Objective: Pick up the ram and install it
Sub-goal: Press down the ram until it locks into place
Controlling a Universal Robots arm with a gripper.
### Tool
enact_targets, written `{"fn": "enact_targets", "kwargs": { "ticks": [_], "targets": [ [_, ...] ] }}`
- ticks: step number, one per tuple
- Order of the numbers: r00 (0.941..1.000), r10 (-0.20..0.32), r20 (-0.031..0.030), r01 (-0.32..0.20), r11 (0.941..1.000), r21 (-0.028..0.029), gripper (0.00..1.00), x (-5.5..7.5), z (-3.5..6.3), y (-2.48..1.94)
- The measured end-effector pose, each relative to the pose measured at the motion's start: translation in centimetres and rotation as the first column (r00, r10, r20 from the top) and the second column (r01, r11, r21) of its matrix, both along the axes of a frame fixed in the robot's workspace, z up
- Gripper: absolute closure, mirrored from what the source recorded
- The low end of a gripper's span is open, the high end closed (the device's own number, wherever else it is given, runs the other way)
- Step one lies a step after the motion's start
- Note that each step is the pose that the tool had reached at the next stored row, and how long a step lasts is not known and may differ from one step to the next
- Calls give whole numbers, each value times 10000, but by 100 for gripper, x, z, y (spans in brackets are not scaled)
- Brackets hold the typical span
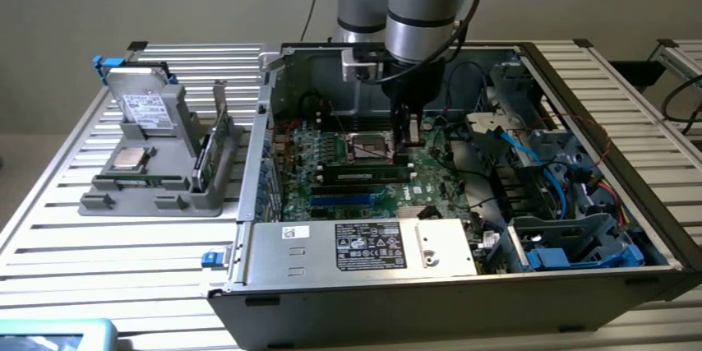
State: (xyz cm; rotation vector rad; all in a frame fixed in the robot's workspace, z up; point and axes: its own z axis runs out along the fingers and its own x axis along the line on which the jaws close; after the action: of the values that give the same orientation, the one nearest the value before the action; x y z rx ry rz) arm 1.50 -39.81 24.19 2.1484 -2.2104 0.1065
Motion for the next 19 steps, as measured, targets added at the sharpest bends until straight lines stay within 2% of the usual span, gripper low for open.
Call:
{"fn": "enact_targets", "kwargs": {
  "ticks": [11, 19],
  "targets": [
    [10000, -2, -9, 2, 10000, 26, 89, -17, -10, -10],
    [10000, -4, -10, 4, 10000, 21, 89, -19, -81, 1]
  ]
}}
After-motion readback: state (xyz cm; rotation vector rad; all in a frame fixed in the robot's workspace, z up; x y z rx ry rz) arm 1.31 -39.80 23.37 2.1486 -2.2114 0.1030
